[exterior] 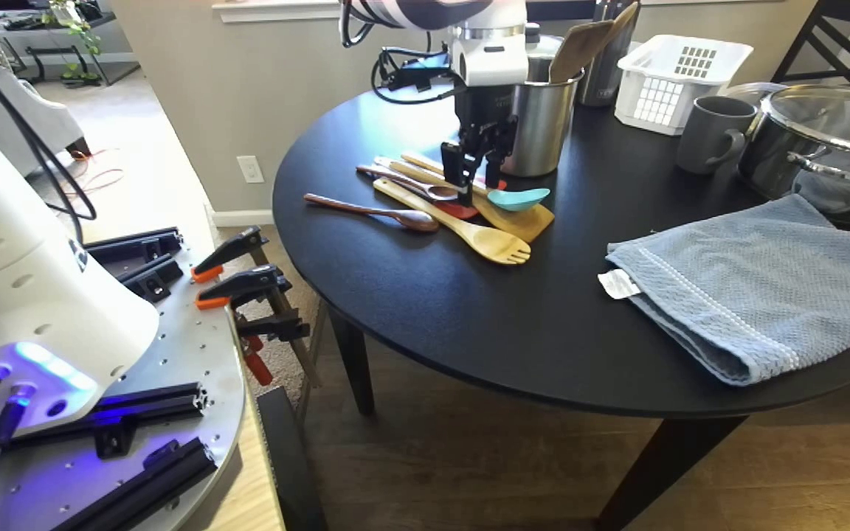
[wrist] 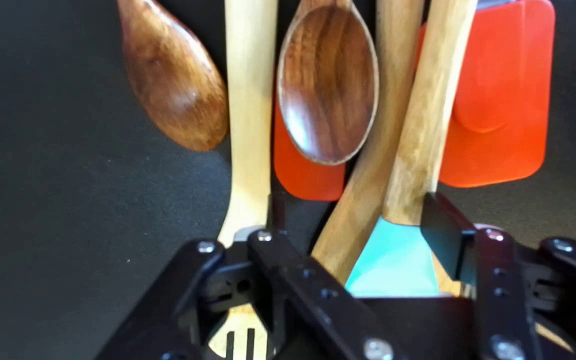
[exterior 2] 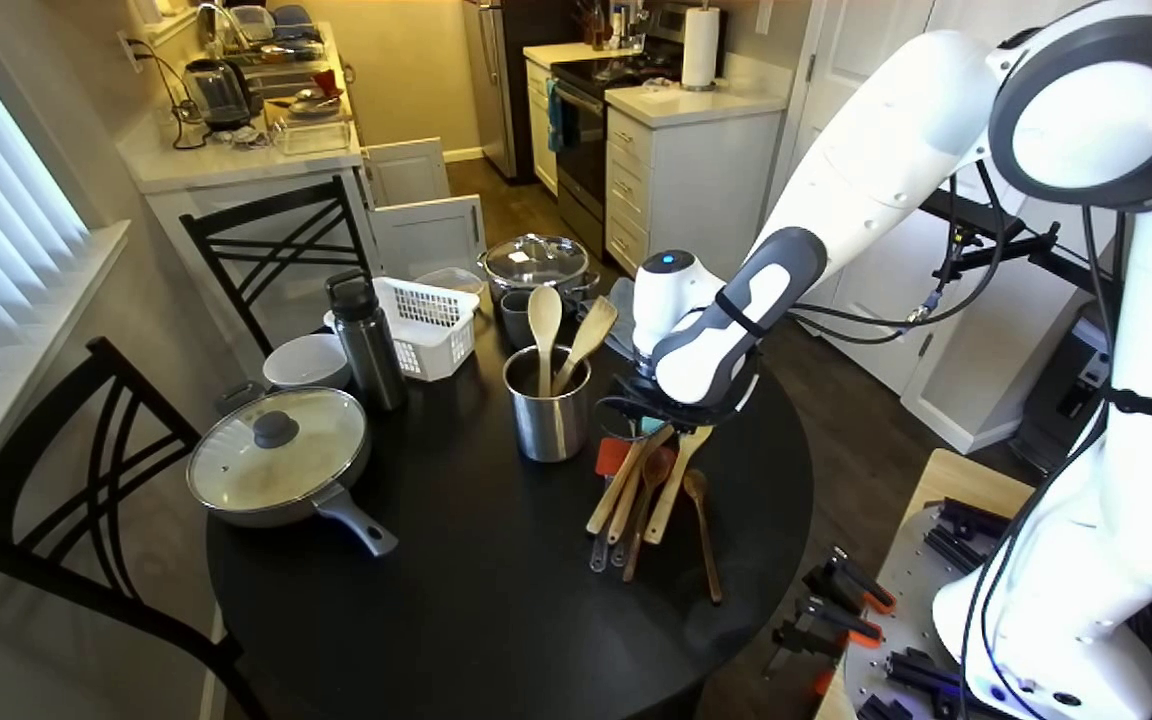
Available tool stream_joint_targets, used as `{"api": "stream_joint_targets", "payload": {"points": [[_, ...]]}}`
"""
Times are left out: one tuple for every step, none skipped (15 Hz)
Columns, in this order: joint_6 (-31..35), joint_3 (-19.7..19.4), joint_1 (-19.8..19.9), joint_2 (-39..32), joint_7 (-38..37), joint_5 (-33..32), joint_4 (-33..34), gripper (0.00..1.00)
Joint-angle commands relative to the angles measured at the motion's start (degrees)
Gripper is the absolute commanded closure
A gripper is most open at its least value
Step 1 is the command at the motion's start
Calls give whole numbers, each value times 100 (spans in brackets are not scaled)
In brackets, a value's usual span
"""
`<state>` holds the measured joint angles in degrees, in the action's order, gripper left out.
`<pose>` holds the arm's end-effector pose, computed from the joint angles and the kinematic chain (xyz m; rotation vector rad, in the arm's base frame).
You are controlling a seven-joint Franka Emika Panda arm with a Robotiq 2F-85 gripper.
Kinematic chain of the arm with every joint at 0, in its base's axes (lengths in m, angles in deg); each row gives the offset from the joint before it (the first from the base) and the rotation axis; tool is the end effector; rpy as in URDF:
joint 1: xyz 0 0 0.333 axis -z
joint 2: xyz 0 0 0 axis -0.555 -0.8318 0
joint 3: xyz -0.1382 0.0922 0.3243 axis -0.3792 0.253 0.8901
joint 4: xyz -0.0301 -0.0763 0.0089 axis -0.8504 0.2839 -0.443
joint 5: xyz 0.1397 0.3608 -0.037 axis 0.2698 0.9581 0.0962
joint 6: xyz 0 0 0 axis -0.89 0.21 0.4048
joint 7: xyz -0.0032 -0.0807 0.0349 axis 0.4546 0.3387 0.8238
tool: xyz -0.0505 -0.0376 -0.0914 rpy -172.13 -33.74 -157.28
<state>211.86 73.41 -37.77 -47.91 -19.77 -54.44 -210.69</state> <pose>0.5303 0.0120 0.2248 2.5027 -1.8185 0.0288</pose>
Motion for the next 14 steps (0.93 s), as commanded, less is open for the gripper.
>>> {"api": "stream_joint_targets", "payload": {"points": [[-62, -118, -77, -64, 251, 134, 93, 61], [-56, -109, -62, -64, 272, 156, 95, 66], [-50, -94, -46, -68, 297, 182, 99, 72], [-40, -83, -34, -76, 312, 204, 100, 79], [-21, -74, -28, -88, 318, 220, 93, 85], [-8, -60, -19, -98, 333, 240, 86, 92], [-2, -52, -14, -105, 343, 250, 80, 98], [9, -48, -14, -112, 344, 254, 73, 99], [14, -43, -10, -106, 351, 260, 71, 100], [29, -36, -9, -110, 359, 267, 65, 100], [44, -31, -10, -111, 362, 274, 55, 100], [59, -22, -7, -96, 369, 286, 41, 100], [72, -7, -5, -66, 379, 305, 17, 74], [79, -2, -12, -15, 384, 312, -20, 72]]}}
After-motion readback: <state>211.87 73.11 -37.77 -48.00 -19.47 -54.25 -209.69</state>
